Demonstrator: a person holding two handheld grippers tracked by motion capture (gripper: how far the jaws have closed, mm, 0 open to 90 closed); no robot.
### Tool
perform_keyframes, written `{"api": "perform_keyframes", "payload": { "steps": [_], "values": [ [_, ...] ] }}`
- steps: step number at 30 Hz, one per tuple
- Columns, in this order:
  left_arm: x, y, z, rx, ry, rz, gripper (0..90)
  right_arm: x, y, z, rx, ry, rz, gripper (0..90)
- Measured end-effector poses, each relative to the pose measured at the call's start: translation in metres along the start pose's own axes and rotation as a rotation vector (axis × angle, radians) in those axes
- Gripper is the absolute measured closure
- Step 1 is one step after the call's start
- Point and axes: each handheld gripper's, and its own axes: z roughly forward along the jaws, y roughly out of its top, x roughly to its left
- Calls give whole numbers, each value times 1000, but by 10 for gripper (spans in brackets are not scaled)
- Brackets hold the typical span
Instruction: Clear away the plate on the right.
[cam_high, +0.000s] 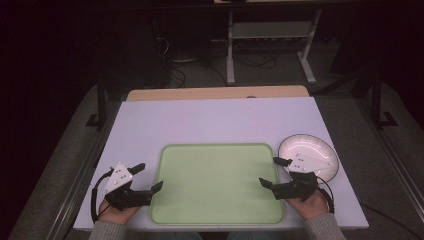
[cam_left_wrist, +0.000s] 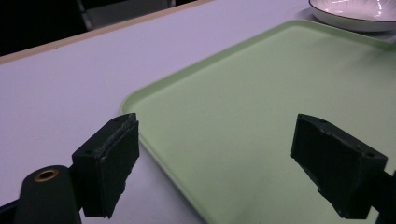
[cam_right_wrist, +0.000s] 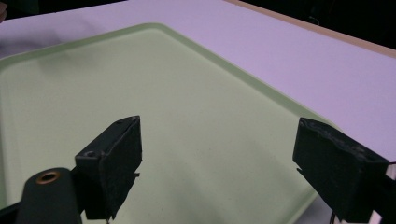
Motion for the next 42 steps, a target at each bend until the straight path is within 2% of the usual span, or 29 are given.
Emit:
{"api": "perform_keyframes", "payload": {
  "steps": [20,42],
  "values": [
    [0,0,0,-1,-8,-2,151,0,0,-1,4,14,3,150],
    [0,0,0,1,-14,-3,151,2,-3,-11,2,31,32,150]
  ]
}}
